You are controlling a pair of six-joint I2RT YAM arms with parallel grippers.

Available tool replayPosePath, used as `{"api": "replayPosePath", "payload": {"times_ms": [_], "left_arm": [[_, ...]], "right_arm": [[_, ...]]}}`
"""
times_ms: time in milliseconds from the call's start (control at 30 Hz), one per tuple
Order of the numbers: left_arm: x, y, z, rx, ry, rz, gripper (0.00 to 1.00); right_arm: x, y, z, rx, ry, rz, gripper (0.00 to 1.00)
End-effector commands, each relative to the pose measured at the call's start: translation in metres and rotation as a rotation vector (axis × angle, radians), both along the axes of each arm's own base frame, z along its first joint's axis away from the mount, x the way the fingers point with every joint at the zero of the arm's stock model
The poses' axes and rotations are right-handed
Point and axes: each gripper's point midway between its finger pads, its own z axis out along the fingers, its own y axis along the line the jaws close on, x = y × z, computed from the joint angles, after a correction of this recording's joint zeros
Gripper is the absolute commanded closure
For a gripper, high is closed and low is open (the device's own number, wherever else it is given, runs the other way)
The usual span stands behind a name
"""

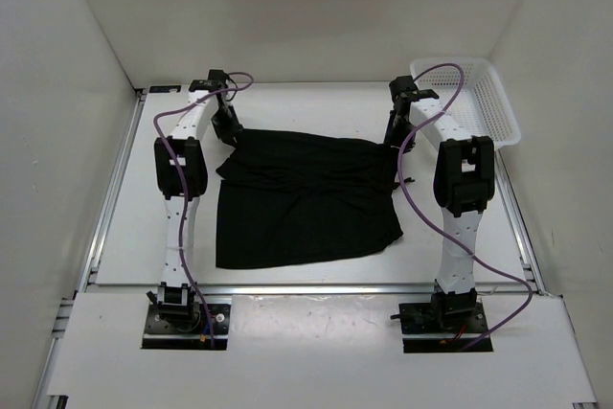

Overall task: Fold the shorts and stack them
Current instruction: Fold the shorts

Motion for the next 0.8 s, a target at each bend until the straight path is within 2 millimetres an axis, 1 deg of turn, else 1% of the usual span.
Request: {"api": "replayPosePath", "payload": {"times_ms": [0, 33, 67, 133, 167, 200, 233, 300, 333, 367, 400, 467, 533, 567, 600, 633, 667, 700, 767], "left_arm": [[0.008, -0.010, 0.046, -0.021, -0.106, -0.026, 0.80], [0.008, -0.011, 0.046, -0.031, -0.105, -0.030, 0.86], [0.008, -0.012, 0.046, -0.033, -0.104, -0.021, 0.90], [0.010, -0.012, 0.049, -0.034, -0.113, -0.021, 0.90], [0.010, -0.012, 0.055, -0.038, -0.122, -0.012, 0.90], [0.011, -0.011, 0.055, -0.030, -0.123, -0.009, 0.90], [0.014, -0.011, 0.065, -0.032, -0.149, -0.010, 0.90], [0.019, -0.011, 0.080, -0.031, -0.187, 0.003, 0.90], [0.021, -0.011, 0.092, -0.034, -0.214, 0.003, 0.90], [0.023, -0.011, 0.105, -0.037, -0.243, 0.003, 0.90], [0.026, -0.012, 0.113, -0.045, -0.267, 0.015, 0.90], [0.037, -0.013, 0.136, -0.083, -0.340, 0.020, 0.90], [0.043, -0.019, 0.151, -0.123, -0.384, 0.030, 0.90], [0.046, -0.019, 0.153, -0.146, -0.395, 0.027, 0.90], [0.052, -0.022, 0.157, -0.167, -0.418, 0.029, 0.90], [0.053, -0.024, 0.155, -0.177, -0.415, 0.024, 0.90], [0.059, -0.029, 0.161, -0.206, -0.440, 0.020, 0.90], [0.063, -0.032, 0.149, -0.223, -0.417, 0.027, 0.90], [0.073, -0.038, 0.147, -0.257, -0.438, 0.037, 0.90]], "right_arm": [[-0.002, -0.002, 0.005, -0.012, 0.004, 0.011, 0.58], [-0.002, -0.002, 0.005, -0.012, 0.004, 0.011, 0.58], [-0.002, -0.002, 0.005, -0.012, 0.004, 0.011, 0.58], [-0.005, -0.002, 0.005, -0.014, 0.012, 0.011, 0.58], [-0.005, -0.002, 0.005, -0.014, 0.013, 0.011, 0.58], [-0.005, -0.002, 0.005, -0.014, 0.013, 0.011, 0.58], [-0.005, -0.002, 0.005, -0.014, 0.013, 0.011, 0.58], [-0.004, -0.004, 0.005, -0.022, 0.011, 0.008, 0.58], [-0.004, -0.005, 0.005, -0.032, 0.009, 0.004, 0.58], [-0.002, -0.005, 0.008, -0.030, 0.000, 0.004, 0.58], [-0.001, -0.006, 0.008, -0.039, -0.002, 0.001, 0.58], [0.002, -0.006, 0.011, -0.037, -0.012, 0.001, 0.58], [0.007, -0.007, 0.018, -0.042, -0.035, -0.003, 0.58], [0.007, -0.007, 0.018, -0.042, -0.035, -0.003, 0.58], [0.011, -0.006, 0.022, -0.040, -0.049, -0.003, 0.60], [0.012, -0.006, 0.020, -0.041, -0.041, -0.003, 0.60], [0.012, -0.006, 0.020, -0.041, -0.041, -0.003, 0.60], [0.014, -0.004, 0.019, -0.033, -0.040, 0.000, 0.60], [0.016, -0.003, 0.022, -0.031, -0.050, 0.000, 0.60]]}}
